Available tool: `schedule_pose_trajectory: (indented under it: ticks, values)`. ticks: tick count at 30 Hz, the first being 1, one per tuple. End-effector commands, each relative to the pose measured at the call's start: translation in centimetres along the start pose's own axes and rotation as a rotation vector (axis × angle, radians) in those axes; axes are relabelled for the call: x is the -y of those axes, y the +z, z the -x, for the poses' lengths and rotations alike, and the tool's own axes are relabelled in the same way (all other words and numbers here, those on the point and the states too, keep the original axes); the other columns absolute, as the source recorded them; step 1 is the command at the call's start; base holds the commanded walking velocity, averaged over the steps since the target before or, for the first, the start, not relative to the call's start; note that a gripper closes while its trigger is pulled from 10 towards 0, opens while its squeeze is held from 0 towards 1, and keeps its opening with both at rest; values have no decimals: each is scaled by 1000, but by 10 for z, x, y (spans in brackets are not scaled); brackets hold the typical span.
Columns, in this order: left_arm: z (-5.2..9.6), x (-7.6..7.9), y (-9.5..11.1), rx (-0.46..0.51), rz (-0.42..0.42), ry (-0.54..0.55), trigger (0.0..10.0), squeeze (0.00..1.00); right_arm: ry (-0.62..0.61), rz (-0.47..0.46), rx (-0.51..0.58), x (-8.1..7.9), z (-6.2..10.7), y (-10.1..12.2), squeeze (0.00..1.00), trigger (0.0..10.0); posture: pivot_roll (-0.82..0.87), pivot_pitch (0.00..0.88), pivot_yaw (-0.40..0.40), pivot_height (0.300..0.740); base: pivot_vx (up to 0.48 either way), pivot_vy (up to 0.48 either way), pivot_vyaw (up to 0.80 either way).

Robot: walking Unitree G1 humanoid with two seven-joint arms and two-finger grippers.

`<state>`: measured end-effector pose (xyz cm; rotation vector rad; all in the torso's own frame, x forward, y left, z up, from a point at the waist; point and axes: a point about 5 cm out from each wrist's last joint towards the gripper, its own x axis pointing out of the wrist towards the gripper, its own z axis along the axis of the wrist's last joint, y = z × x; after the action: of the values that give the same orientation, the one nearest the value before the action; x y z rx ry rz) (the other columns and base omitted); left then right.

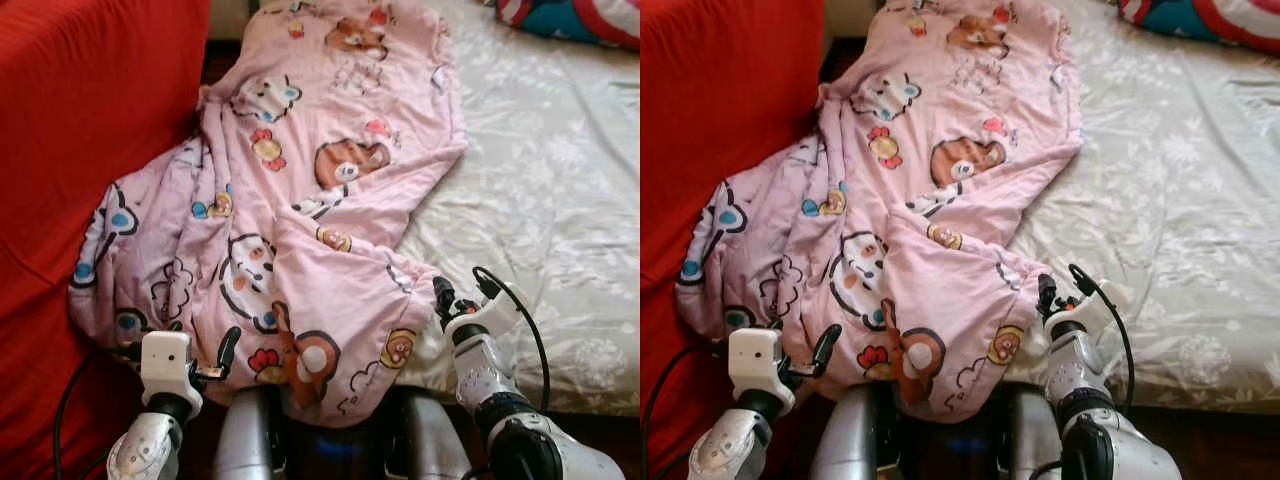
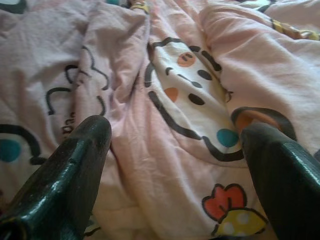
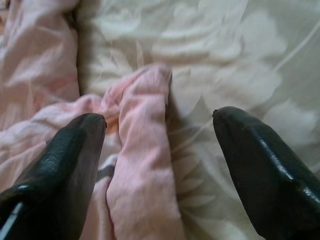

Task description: Clean up the room

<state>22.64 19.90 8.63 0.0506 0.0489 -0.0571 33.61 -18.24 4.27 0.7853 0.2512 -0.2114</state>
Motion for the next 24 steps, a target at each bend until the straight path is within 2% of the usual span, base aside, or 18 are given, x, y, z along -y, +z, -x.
schedule_pose_trajectory:
  ticks: [1, 5, 10, 20, 24]
  values:
    - [6, -5, 0, -20, -10, 12, 10000, 0, -11, -64, -36, 3, 3, -10, 0, 10000, 162, 335, 46, 604, 0, 0, 0]
    - [0, -5, 15, 20, -10, 13, 10000, 0, -13, -83, -44, 2, 3, -12, 0, 10000, 171, 341, 48, 604, 0, 0, 0]
    - [-3, -4, 22, 31, -8, 7, 10000, 0, -12, -108, -59, 2, 3, -15, 0, 10000, 174, 342, 49, 604, 0, 0, 0]
    - [0, -3, 22, 11, -6, 3, 10000, 0, 38, -117, -108, -6, 3, -23, 0, 10000, 191, 343, 51, 604, 0, 0, 0]
    - [1, 1, 23, 8, -12, -17, 10000, 0, 94, -104, -120, -13, 2, -25, 0, 10000, 191, 344, 51, 604, 0, 0, 0]
